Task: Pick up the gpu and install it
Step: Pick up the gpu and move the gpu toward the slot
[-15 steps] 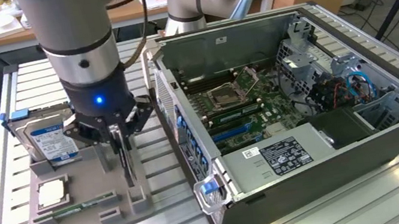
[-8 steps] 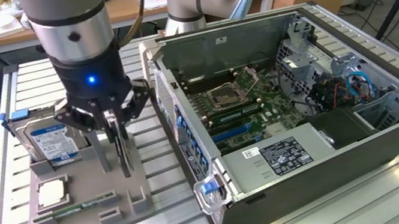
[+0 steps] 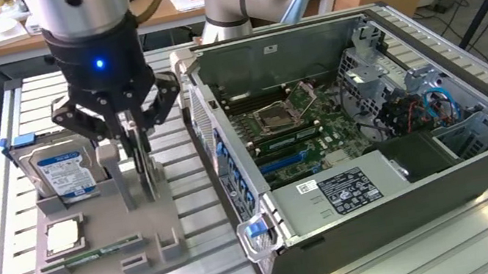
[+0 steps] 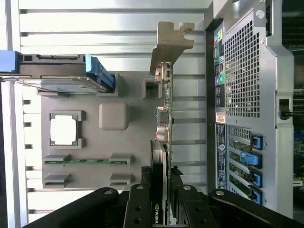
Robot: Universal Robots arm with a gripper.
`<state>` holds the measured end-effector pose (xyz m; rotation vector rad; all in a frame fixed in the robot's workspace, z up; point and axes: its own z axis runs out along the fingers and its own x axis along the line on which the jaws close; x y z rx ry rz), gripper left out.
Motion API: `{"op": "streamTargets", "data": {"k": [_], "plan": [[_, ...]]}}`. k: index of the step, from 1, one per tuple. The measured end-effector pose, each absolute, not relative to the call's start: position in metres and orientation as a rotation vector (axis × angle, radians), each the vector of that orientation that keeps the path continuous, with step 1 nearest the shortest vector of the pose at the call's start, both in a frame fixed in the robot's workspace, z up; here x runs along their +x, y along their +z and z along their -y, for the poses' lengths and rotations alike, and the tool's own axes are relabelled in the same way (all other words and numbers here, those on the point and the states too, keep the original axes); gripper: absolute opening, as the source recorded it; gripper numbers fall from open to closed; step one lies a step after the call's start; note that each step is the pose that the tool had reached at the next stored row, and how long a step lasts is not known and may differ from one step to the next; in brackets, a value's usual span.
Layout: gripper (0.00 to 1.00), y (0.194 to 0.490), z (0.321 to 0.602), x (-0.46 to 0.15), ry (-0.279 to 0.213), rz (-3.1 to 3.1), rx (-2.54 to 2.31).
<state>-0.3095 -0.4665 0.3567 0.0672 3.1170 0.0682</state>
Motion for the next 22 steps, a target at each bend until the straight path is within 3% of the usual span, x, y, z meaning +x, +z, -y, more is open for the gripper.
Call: {"op": "streamTargets", "data": {"k": [16, 22], "plan": [[0.26, 0.426, 0.467, -0.309, 0.068, -3.117, 0.067], [0.26, 0.434, 0.467, -0.31, 0.069, -3.117, 0.067]]}}
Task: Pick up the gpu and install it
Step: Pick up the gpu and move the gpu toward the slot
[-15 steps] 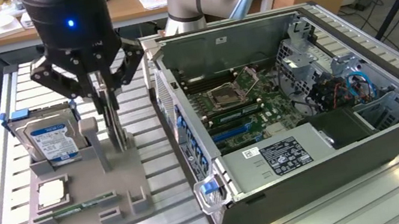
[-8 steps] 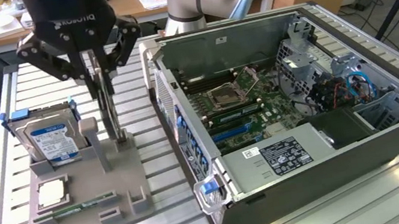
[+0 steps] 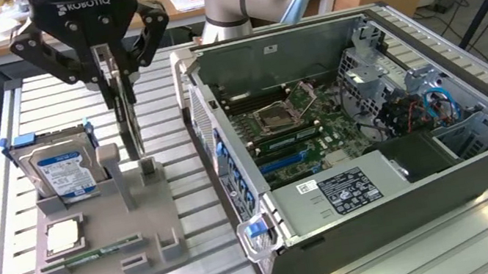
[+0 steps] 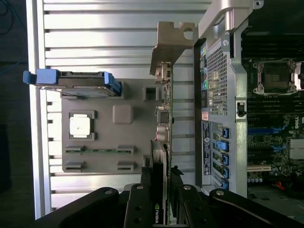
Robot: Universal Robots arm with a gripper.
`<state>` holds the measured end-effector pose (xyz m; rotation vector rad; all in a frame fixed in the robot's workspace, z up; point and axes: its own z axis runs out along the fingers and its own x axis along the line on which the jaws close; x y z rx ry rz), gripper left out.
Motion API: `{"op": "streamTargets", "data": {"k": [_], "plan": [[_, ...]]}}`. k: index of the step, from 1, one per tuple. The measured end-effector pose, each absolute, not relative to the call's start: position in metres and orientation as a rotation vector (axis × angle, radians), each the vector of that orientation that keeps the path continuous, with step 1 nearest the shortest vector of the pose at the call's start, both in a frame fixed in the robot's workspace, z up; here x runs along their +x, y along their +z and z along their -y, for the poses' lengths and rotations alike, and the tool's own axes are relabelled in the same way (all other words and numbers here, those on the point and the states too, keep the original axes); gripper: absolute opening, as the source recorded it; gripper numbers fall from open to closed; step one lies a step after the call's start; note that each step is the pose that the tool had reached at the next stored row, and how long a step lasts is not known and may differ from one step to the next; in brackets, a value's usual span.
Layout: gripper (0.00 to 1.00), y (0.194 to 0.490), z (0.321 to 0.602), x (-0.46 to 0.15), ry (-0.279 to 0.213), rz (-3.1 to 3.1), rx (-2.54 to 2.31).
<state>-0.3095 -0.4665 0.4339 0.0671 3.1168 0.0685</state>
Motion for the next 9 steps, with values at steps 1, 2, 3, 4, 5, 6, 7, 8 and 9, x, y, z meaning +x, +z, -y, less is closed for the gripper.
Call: {"op": "streamTargets", "data": {"k": [1, 2, 3, 4, 5, 6, 7, 8, 9], "plan": [[0.26, 0.434, 0.467, -0.309, 0.068, -3.117, 0.067], [0.26, 0.434, 0.467, -0.309, 0.068, -3.117, 0.067], [0.26, 0.434, 0.467, -0.309, 0.068, -3.117, 0.067], [0.26, 0.434, 0.467, -0.308, 0.068, -3.117, 0.067], [0.26, 0.434, 0.467, -0.306, 0.068, -3.117, 0.067], [0.26, 0.434, 0.467, -0.305, 0.068, -3.117, 0.067], [0.26, 0.434, 0.467, -0.303, 0.068, -3.117, 0.067], [0.26, 0.434, 0.467, -0.3, 0.068, -3.117, 0.067], [0.26, 0.434, 0.467, -0.298, 0.068, -3.117, 0.067]]}}
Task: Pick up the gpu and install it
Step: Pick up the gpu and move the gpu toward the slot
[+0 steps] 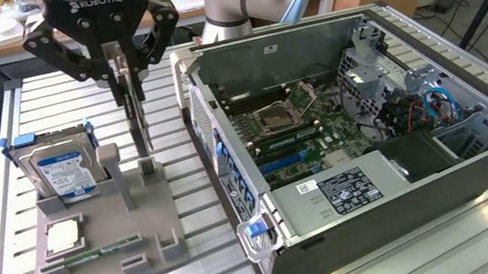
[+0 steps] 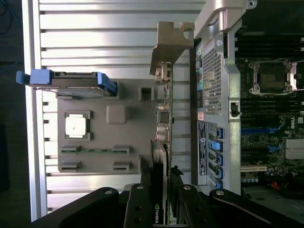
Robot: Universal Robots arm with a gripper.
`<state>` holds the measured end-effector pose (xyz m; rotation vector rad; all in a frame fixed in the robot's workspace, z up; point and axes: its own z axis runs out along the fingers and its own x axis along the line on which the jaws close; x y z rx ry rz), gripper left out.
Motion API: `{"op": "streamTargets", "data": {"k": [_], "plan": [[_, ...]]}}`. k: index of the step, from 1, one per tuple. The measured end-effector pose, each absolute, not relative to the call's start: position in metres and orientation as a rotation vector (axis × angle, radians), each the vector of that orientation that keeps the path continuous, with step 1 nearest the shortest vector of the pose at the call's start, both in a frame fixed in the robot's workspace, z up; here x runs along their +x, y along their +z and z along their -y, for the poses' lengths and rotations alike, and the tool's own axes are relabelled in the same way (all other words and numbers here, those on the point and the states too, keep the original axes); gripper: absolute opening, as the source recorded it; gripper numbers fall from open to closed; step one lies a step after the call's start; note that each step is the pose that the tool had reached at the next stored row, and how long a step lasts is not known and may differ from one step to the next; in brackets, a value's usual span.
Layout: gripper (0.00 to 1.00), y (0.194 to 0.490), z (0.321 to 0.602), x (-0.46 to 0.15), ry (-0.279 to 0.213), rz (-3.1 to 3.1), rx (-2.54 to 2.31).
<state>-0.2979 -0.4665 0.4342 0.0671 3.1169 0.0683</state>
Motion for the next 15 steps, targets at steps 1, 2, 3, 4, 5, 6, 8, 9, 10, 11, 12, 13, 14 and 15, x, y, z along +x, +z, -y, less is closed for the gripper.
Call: {"op": "streamTargets", "data": {"k": [1, 2, 3, 4, 5, 6, 8, 9, 10, 11, 12, 13, 14, 15], "plan": [[0.26, 0.434, 0.467, -0.296, 0.068, -3.117, 0.067], [0.26, 0.434, 0.467, -0.293, 0.068, -3.117, 0.067], [0.26, 0.434, 0.467, -0.291, 0.068, -3.117, 0.067], [0.26, 0.434, 0.467, -0.288, 0.068, -3.117, 0.067], [0.26, 0.434, 0.467, -0.286, 0.068, -3.117, 0.067], [0.26, 0.434, 0.467, -0.284, 0.068, -3.117, 0.067], [0.26, 0.434, 0.467, -0.279, 0.068, -3.117, 0.067], [0.26, 0.434, 0.467, -0.276, 0.068, -3.117, 0.067], [0.26, 0.434, 0.467, -0.274, 0.068, -3.117, 0.067], [0.26, 0.434, 0.467, -0.272, 0.068, -3.117, 0.067], [0.26, 0.434, 0.467, -0.27, 0.068, -3.117, 0.067], [0.26, 0.434, 0.467, -0.268, 0.068, -3.117, 0.067], [0.26, 0.434, 0.467, -0.266, 0.068, -3.117, 0.067], [0.26, 0.434, 0.467, -0.265, 0.068, -3.117, 0.067]]}}
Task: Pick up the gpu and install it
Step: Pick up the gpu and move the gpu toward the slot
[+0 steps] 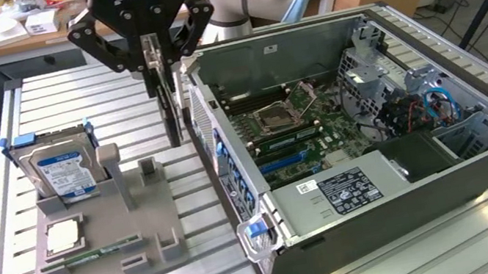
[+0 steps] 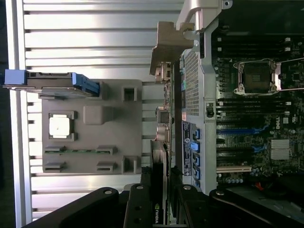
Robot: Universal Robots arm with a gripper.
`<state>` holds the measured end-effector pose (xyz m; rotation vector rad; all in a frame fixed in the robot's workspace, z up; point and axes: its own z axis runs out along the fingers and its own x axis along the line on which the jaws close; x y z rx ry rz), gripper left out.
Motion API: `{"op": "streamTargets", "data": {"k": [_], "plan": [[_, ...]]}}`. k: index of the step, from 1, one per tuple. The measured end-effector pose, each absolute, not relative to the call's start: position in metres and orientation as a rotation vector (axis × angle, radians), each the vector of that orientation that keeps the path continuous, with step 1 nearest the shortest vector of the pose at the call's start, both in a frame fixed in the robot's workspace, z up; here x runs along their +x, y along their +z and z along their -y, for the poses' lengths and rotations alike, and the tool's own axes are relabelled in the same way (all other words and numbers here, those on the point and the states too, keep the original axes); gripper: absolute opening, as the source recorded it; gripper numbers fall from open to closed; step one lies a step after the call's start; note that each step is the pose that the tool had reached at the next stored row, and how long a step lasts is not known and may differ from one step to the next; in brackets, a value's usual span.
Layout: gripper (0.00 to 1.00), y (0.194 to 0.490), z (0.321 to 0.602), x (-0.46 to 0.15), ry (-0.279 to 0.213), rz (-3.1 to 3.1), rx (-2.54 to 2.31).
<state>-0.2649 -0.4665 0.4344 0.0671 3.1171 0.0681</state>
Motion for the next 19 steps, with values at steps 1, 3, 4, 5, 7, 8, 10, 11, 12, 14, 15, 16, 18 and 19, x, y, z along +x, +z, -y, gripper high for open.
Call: {"op": "streamTargets", "data": {"k": [1, 3, 4, 5, 7, 8, 10, 11, 12, 14, 15, 16, 18, 19], "plan": [[0.26, 0.434, 0.467, -0.264, 0.068, -3.117, 0.067], [0.26, 0.434, 0.467, -0.262, 0.068, -3.117, 0.067], [0.26, 0.434, 0.467, -0.261, 0.068, -3.117, 0.067], [0.26, 0.434, 0.467, -0.26, 0.068, -3.117, 0.067], [0.26, 0.435, 0.467, -0.258, 0.068, -3.117, 0.067], [0.26, 0.435, 0.467, -0.255, 0.068, -3.117, 0.067], [0.26, 0.434, 0.467, -0.25, 0.068, -3.117, 0.067], [0.26, 0.435, 0.467, -0.246, 0.068, -3.117, 0.067], [0.26, 0.435, 0.467, -0.243, 0.068, -3.117, 0.067], [0.26, 0.435, 0.467, -0.237, 0.068, -3.117, 0.067], [0.26, 0.435, 0.466, -0.234, 0.068, -3.117, 0.067], [0.26, 0.435, 0.466, -0.231, 0.068, -3.117, 0.067], [0.26, 0.435, 0.467, -0.226, 0.068, -3.117, 0.067], [0.26, 0.435, 0.467, -0.224, 0.068, -3.117, 0.067]]}}
